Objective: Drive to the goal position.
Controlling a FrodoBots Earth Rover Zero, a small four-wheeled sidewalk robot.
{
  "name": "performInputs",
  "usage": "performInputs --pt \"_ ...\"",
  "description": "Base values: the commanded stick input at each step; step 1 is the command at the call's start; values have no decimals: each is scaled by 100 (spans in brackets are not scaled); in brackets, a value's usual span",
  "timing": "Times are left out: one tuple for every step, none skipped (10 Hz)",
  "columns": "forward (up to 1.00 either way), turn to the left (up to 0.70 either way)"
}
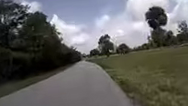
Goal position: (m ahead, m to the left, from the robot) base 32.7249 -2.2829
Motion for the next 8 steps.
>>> performInputs --pt "85 0" --pt "85 0" --pt "85 0" --pt "85 2" --pt "85 11" --pt "85 26" --pt "85 8" --pt "85 0"
